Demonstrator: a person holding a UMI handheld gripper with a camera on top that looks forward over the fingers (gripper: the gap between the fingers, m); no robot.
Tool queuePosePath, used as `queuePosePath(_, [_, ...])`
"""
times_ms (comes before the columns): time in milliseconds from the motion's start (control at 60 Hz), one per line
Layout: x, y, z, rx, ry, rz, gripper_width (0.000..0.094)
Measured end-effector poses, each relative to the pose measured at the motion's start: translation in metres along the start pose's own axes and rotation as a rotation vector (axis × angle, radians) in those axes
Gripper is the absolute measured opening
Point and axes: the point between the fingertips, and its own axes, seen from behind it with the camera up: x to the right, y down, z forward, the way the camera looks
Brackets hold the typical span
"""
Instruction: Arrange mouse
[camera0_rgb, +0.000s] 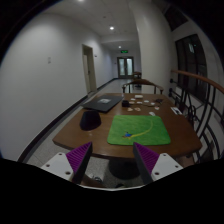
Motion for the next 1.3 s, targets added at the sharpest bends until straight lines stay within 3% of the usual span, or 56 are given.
queuePosePath(283, [-0.071,-0.051,0.104,0.029,-0.117,-0.035,0.0838])
queuePosePath(467, [-0.104,-0.066,0.171,0.000,-0.164,-0.060,0.0830])
queuePosePath(650, [-0.122,-0.050,0.229,-0.090,-0.128,-0.078,0.0829])
queuePosePath(750, [-0.128,-0.059,0.254,-0.078,-0.102,-0.103,0.0820])
queuePosePath(833, [-0.136,-0.059,0.277,-0.097,-0.091,-0.138,0.0782])
queuePosePath(883, [-0.139,-0.061,0.283,-0.102,-0.065,-0.162,0.0579])
queuePosePath(1033, [-0.143,-0.071,0.292,-0.049,-0.060,-0.186,0.0284])
queuePosePath(1183, [-0.159,-0.085,0.266,-0.015,-0.172,-0.161,0.0239])
queuePosePath(1300, [-0.112,-0.167,0.219,0.186,-0.094,-0.203,0.0239])
